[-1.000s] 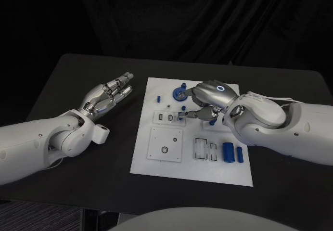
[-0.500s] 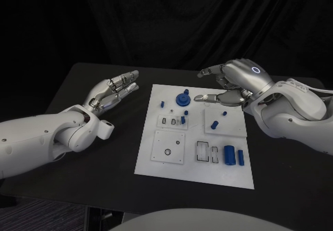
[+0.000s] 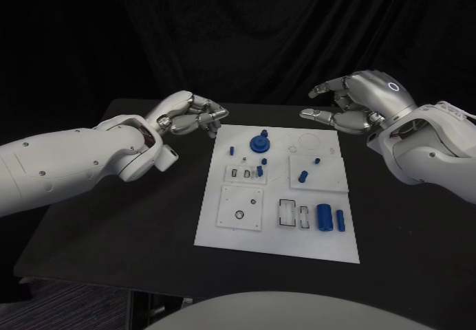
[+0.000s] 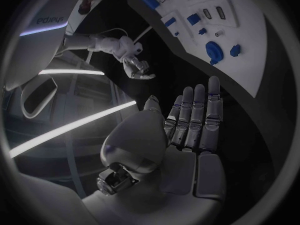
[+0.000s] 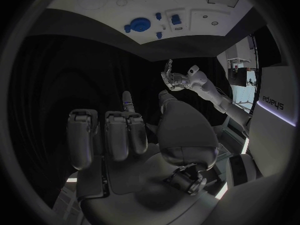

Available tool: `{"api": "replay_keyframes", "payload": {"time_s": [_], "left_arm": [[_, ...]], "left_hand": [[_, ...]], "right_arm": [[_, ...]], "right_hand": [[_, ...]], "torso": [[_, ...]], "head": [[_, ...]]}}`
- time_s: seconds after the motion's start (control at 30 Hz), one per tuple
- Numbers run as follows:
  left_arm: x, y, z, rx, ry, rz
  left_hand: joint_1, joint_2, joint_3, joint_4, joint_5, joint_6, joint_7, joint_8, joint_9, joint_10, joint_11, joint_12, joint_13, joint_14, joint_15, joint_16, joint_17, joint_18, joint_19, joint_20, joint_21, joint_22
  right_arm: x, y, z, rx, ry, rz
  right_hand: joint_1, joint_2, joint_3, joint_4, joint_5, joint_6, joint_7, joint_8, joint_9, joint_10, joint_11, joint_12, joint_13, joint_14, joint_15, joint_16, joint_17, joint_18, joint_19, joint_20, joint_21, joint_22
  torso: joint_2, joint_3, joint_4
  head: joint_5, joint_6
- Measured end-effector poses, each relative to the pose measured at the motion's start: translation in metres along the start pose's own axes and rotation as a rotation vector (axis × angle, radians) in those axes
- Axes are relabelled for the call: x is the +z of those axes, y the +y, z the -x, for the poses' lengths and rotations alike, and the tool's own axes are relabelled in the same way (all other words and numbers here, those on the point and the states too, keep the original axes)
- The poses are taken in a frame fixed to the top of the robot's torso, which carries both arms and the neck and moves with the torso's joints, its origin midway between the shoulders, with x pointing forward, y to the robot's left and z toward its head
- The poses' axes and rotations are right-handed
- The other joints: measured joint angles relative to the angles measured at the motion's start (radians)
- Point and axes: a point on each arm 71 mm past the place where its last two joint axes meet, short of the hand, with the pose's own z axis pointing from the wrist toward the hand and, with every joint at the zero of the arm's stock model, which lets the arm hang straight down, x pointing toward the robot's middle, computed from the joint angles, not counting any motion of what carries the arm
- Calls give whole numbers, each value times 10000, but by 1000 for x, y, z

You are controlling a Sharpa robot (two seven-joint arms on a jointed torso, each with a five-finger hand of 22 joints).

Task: Assemble the parts on the task board

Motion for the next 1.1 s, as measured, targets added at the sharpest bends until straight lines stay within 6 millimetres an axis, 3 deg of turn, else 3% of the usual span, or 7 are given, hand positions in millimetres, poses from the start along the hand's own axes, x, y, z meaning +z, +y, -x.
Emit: {"api": "replay_keyframes", "payload": {"time_s": [0.1,0.17,0.23,0.33,0.47,0.83,1.1], "left_arm": [[16,-18,-10,1301,718,-19],[26,-30,-17,2091,1134,27],[33,-38,-21,2661,1411,159],[46,-50,-26,3467,1816,533],[61,-60,-35,4190,2312,1183],[75,-59,-61,5464,4007,3792],[81,-57,-68,5976,4360,4722]], "left_hand": [[75,-75,3,-1,-240,488,-165,357,115,582,-345,1909,1655,551,-339,2020,1257,-1,365,-370,1493,1077],[30,-51,127,18,-571,920,-374,662,310,3150,-569,5261,6503,2295,-600,4763,5002,-12,246,-686,3770,3107],[-383,-19,186,-38,-763,1228,-474,933,536,4807,-611,6659,9239,3991,-648,6161,7986,-325,594,-844,5722,5327],[-931,-67,185,-35,-934,1578,-703,1520,1119,5787,-246,6680,9339,6576,-782,7007,10254,-561,1992,-935,7716,8135],[-1508,-375,-3,-25,-758,1958,-1098,2696,2348,6006,-588,6675,9312,7029,-1242,7096,10460,-1029,4239,-1227,8982,10165],[-2295,-458,0,-27,-1454,1526,-1446,4200,5268,6066,-1069,6671,8963,7037,-1695,7096,10460,-1027,5083,-1691,9114,10340],[-2340,-480,140,-114,-863,1771,-1690,4669,6470,6032,-1243,6672,8963,7025,-1923,7096,10458,-1025,5240,-1848,9114,10339]], "right_arm": [[-1,-4,0,-5,28,-137],[-1,-5,0,-3,68,-197],[-1,-7,0,-9,114,-246],[-1,-8,-1,-14,205,-304],[-1,-10,-1,-44,317,-400],[1,-13,-4,-85,503,-457],[-3,-16,-2,-110,496,-553]], "right_hand": [[-42,168,0,0,0,82,-1,30,0,0,0,0,0,0,0,0,0,1,0,0,0,0],[-2,208,0,0,0,135,-26,42,-1,0,0,0,-1,0,0,0,0,0,0,0,0,0],[15,237,0,0,49,158,1,48,-1,0,0,0,-1,0,0,0,0,1,0,0,0,0],[116,379,0,0,205,359,-15,101,18,1,0,0,-1,25,25,0,0,0,0,0,0,0],[154,417,-1,0,303,491,-24,148,28,1,0,0,-2,25,25,0,0,1,-19,18,37,-1],[446,466,-3,-56,506,757,-79,165,27,1,-1,0,-3,26,25,45,0,0,-36,35,41,-2],[554,459,-3,-56,545,814,-64,165,27,1,-1,0,-4,25,25,42,0,0,-36,35,41,-2]], "torso": [[-28,24,-15],[-47,37,-25],[-66,49,-30],[-91,75,-57],[-109,98,-91],[-109,102,-109],[-84,133,-129]], "head": [[24,-14],[35,-15],[37,-25],[75,-60],[105,-112],[87,-211],[161,-212]]}}
